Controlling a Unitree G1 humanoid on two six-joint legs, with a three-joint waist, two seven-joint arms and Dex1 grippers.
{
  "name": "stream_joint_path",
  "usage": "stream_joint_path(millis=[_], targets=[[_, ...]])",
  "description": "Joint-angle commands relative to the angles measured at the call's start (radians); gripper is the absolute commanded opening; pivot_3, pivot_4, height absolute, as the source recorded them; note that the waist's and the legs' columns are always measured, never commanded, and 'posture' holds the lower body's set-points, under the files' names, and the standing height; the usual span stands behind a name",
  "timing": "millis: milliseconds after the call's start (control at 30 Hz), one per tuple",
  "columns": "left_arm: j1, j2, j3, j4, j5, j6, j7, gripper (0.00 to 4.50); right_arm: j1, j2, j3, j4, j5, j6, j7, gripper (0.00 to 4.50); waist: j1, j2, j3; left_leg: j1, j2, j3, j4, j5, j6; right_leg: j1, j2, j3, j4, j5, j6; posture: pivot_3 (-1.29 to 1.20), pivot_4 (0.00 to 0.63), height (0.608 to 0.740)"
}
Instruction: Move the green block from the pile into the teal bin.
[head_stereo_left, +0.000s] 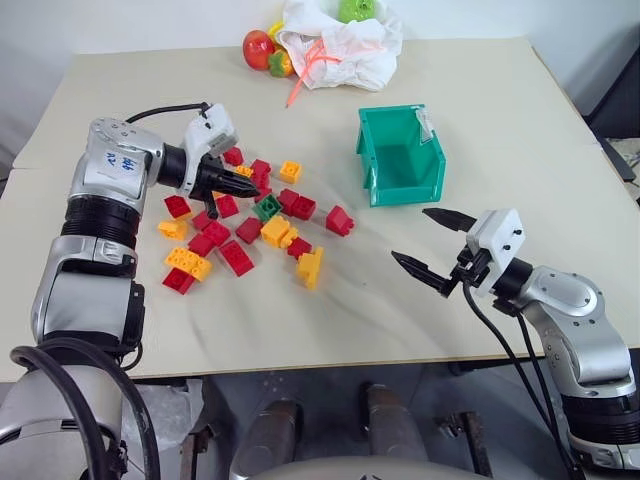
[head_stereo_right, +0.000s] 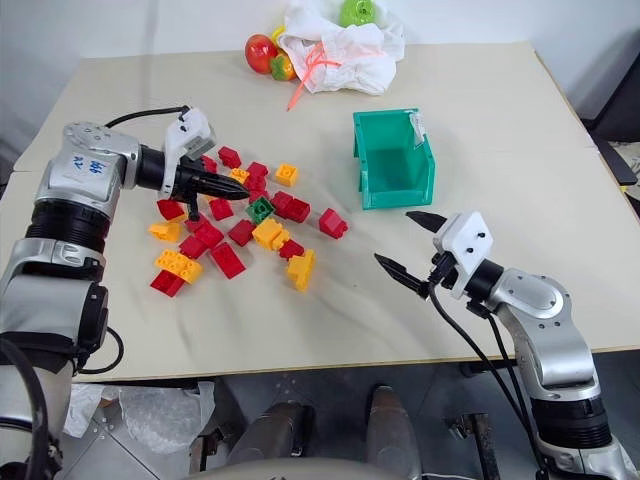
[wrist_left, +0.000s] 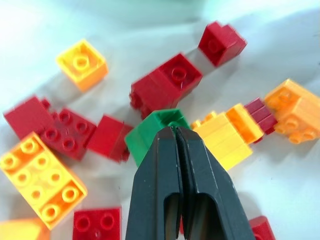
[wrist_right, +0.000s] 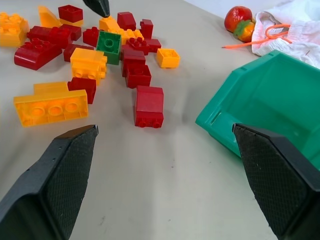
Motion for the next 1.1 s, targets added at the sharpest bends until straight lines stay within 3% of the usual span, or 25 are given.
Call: stream_joint_path(millis=[33,100,200,600,1000,1100], targets=[[0.002,-0.011,0.015,-0.015,-0.003,-0.034,0.048,0.06,-0.010,-0.018,-0.026,-0.035,0.012,-0.006,0.006,4.50,0.000,0.000,0.000,0.000,0.000,0.000,0.000,0.000,0.000,0.000,0.000,0.000,0.000,0.000,0.000,0.00,0.150,0.740],[-0.013,-0.027,0.023,0.016,-0.001,-0.034,0.097,0.06,-0.016,-0.019,-0.026,-0.032,0.012,-0.004,0.006,4.50,0.001,0.000,0.000,0.000,0.000,0.000,0.000,0.000,0.000,0.000,0.000,0.000,0.000,0.000,0.000,0.00,0.150,0.740],[-0.015,-0.040,0.022,0.032,0.010,-0.062,0.153,0.60,-0.021,-0.018,-0.023,-0.030,0.011,-0.006,0.008,4.50,0.001,0.000,0.000,0.000,0.000,0.000,0.000,0.000,0.000,0.000,0.000,0.000,0.000,0.000,0.000,0.00,0.150,0.740],[0.007,-0.048,-0.069,-0.071,0.078,0.014,0.150,4.34,-0.014,-0.013,-0.019,-0.036,0.009,-0.005,0.004,4.50,0.000,0.000,0.000,0.000,0.000,0.000,0.000,0.000,0.000,0.000,0.000,0.000,0.000,0.000,0.000,0.00,0.150,0.740],[0.002,-0.104,-0.157,0.024,0.184,-0.018,0.267,4.45,-0.005,-0.002,-0.008,-0.046,0.006,-0.005,-0.010,4.50,0.003,0.000,0.000,0.001,0.000,0.000,0.001,0.000,0.000,0.001,0.000,0.000,0.001,0.000,0.000,0.00,0.150,0.740],[0.005,-0.080,-0.209,0.050,0.249,-0.065,0.284,4.45,-0.004,-0.003,-0.010,-0.048,0.006,-0.003,-0.012,4.50,0.003,0.000,-0.001,0.003,0.000,0.001,0.001,0.000,0.000,0.002,0.000,0.001,0.001,0.000,0.000,0.00,0.150,0.740]])
